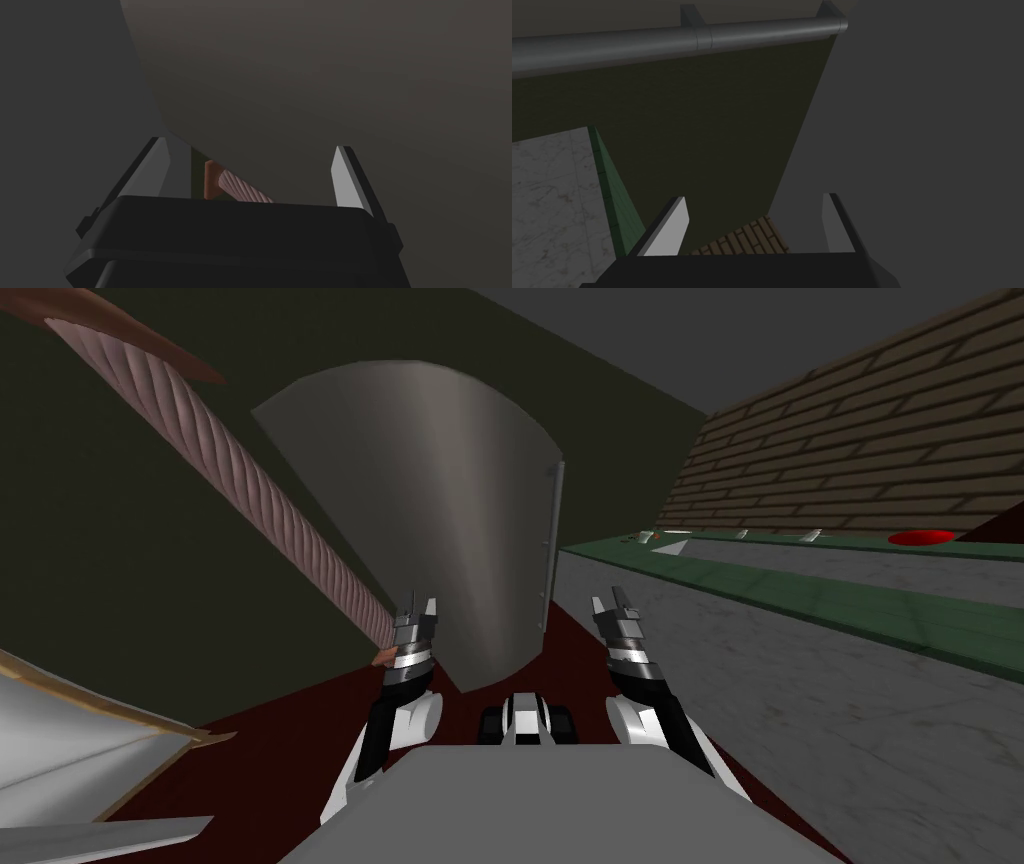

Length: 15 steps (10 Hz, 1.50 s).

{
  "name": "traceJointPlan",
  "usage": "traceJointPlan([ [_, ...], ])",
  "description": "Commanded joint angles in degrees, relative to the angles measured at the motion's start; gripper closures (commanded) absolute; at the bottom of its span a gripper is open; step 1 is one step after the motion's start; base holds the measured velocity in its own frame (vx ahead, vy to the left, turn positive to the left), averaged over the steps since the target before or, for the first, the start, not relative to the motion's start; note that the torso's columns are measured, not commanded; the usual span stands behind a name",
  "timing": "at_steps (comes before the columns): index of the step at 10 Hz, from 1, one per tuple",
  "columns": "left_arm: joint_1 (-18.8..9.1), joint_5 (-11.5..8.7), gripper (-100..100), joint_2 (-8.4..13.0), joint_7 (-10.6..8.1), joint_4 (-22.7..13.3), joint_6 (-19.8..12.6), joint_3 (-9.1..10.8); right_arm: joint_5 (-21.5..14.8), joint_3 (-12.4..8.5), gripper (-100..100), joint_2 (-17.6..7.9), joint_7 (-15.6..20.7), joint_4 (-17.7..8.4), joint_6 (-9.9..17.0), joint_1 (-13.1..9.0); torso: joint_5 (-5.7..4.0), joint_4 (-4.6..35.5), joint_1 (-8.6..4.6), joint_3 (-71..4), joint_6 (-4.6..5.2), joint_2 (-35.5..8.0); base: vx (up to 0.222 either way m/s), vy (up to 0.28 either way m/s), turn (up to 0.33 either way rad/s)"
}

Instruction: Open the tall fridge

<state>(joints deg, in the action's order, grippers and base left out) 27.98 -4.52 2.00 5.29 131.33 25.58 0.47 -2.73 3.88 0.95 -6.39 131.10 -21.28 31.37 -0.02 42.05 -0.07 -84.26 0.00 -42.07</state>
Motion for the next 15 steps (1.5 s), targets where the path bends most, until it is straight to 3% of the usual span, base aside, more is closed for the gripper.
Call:
traceJointPlan([
  [1, -0.5, -0.4, -100, 4.3, -0.64, -0.5, -1.1, 0.43, 0.0, 0.0, 0, 0.0, 0.0, 0.0, 0.0, 0.0, -0.01, 0.2, -0.02, -0.3, 0.00, -0.2, 0.003, -0.064, -0.038],
  [14, -4.6, -4.4, -100, 26.9, -7.23, -4.4, -11.9, 5.36, 0.0, 0.0, 0, 0.0, 0.0, 0.0, 0.0, 0.0, 0.00, 0.2, 0.00, -0.3, -0.01, -0.2, 0.019, -0.109, -0.066],
  [15, -4.6, -4.4, -100, 27.5, -7.23, -4.4, -11.9, 5.36, 0.0, 0.0, 0, 0.0, 0.0, 0.0, 0.0, 0.0, 0.01, 0.2, 0.06, -0.3, 0.00, -0.2, 0.017, -0.083, -0.037],
])
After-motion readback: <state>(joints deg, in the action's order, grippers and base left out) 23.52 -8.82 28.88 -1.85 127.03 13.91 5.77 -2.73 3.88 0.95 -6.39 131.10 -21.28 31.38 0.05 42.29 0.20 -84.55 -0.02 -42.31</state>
